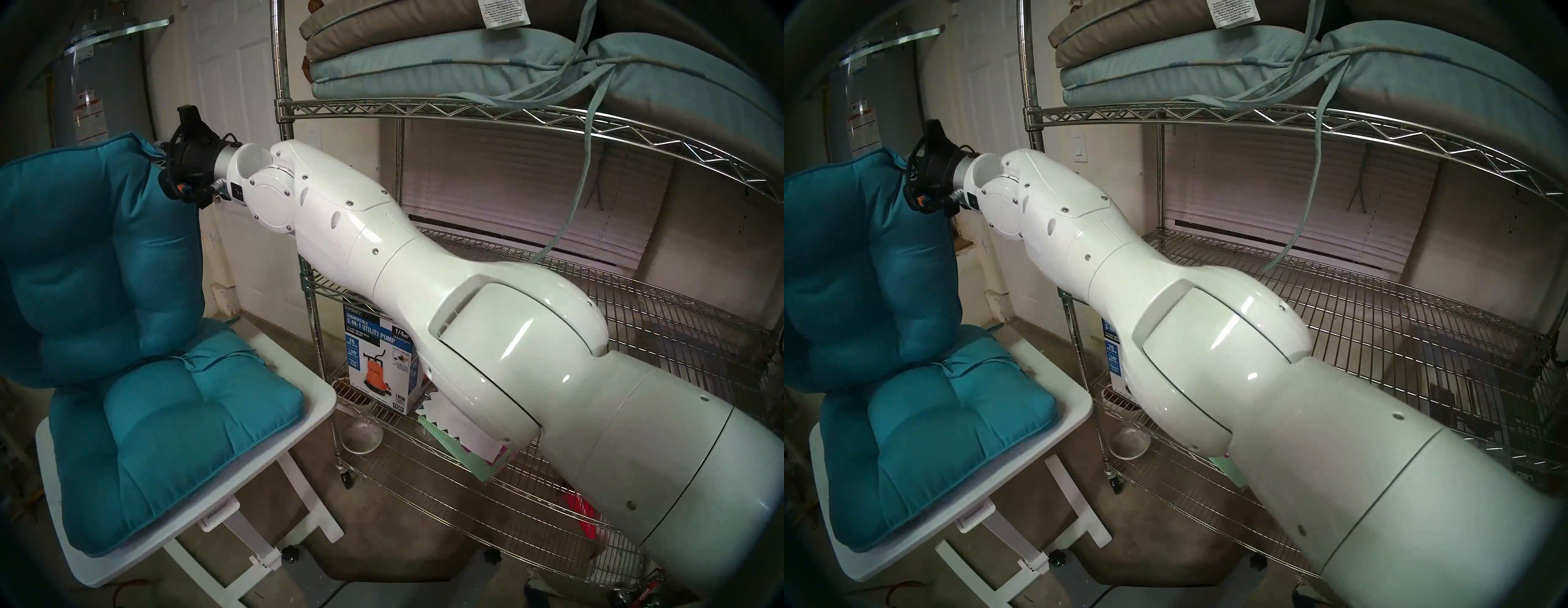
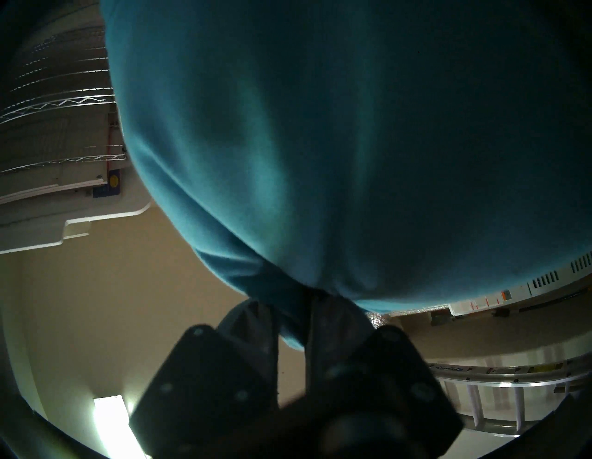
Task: Take cushion off the shelf
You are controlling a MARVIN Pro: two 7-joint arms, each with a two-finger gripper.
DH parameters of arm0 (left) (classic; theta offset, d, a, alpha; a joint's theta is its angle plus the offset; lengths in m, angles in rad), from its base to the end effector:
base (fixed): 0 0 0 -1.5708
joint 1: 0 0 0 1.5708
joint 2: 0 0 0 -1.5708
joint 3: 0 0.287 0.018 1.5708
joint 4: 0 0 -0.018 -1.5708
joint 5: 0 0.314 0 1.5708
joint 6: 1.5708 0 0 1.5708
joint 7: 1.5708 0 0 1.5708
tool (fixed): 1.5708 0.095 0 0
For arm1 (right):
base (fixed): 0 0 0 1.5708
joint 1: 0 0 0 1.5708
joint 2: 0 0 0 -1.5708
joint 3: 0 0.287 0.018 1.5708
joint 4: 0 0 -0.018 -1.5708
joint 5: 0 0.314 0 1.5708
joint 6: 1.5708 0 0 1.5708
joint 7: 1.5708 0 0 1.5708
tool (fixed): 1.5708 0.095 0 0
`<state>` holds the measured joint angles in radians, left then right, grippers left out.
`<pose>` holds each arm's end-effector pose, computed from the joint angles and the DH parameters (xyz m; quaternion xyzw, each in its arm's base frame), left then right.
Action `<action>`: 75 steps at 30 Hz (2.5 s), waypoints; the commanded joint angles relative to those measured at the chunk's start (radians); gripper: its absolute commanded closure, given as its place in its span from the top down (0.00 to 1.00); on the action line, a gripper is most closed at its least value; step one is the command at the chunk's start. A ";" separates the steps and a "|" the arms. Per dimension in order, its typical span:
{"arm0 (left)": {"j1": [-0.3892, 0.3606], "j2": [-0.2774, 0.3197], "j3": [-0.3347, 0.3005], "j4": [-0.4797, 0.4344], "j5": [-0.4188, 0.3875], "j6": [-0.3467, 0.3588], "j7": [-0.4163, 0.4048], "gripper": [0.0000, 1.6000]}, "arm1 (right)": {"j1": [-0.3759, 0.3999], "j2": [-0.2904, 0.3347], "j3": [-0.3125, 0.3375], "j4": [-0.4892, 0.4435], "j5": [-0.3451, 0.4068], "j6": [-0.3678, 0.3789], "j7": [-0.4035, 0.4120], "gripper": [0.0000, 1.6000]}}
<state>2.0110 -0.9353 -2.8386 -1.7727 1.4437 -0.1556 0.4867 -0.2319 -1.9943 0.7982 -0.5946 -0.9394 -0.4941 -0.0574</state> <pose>0.1491 0.4135 0.0193 -0.1632 0.3368 -0.1732 0.9110 0.4968 0.4319 0.0439 0.0244 0.6102 0.7741 0.1666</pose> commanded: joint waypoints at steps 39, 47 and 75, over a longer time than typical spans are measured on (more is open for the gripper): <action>0.102 -0.351 0.134 -0.341 0.007 -0.087 0.159 0.00 | -0.446 0.384 0.038 -0.447 0.026 -0.294 -0.177 0.00; 0.127 -0.413 0.164 -0.378 0.009 -0.100 0.193 0.00 | -0.557 0.456 0.032 -0.527 0.035 -0.329 -0.190 0.00; 0.307 -0.712 0.310 -0.393 0.053 -0.176 0.343 0.00 | -0.956 0.756 -0.015 -0.719 0.072 -0.405 -0.259 0.00</action>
<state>2.2362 -1.5561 -2.5670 -2.1938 1.4747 -0.3075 0.8307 -1.0789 -1.3253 0.7849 -1.2609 -0.8802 -0.8933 -0.2921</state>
